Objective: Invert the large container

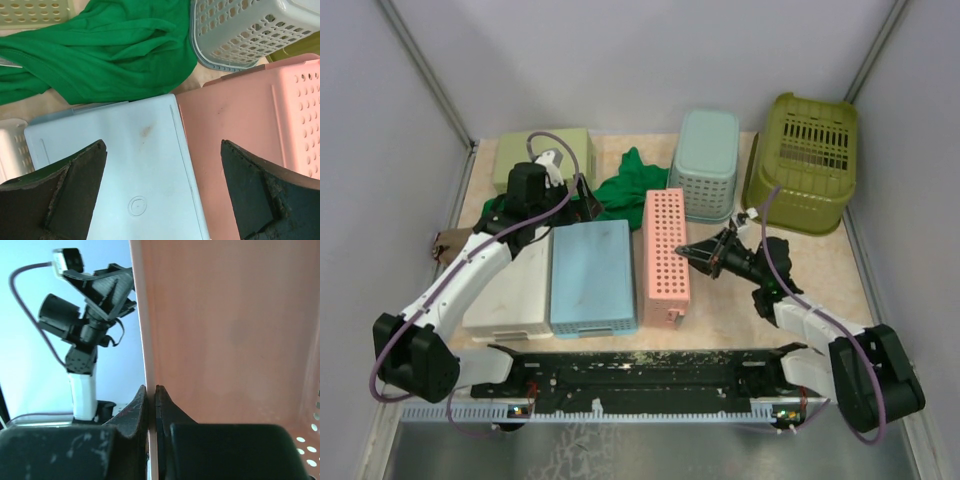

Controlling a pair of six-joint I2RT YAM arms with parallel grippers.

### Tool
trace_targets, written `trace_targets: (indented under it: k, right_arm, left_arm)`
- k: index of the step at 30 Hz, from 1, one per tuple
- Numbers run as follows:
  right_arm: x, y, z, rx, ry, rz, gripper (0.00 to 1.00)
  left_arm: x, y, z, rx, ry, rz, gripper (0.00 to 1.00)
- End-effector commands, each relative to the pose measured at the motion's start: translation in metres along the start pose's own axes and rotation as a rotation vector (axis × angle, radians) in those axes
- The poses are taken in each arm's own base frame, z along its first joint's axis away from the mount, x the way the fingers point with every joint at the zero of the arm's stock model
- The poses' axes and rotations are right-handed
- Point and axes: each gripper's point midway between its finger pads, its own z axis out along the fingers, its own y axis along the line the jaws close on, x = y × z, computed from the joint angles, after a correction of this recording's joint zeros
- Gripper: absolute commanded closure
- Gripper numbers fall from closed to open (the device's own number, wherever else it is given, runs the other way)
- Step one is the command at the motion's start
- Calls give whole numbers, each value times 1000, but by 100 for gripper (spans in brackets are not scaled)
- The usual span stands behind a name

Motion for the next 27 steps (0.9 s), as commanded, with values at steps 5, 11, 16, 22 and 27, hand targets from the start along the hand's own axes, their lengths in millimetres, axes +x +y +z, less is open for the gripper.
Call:
trace_targets:
  k: [5, 11, 16, 22, 27]
  right_arm:
    - [-2, -32, -41, 37, -25, 53, 100]
    - [-23, -89, -75, 382, -124, -17, 72]
    - [-63, -109, -129, 852, -291, -196, 53]
    - [-116, -43, -181, 1098, -538, -431, 26]
    - [-154, 26, -212, 1144, -816, -559, 11]
  left_arm:
    - [2, -6, 5, 48, 0, 19, 0]
    - [2, -9, 5, 59, 5, 23, 0]
    - [0, -12, 5, 74, 5, 26, 0]
    - [-11, -20, 4, 107, -26, 47, 0]
    - [-18, -23, 0, 114, -48, 59, 0]
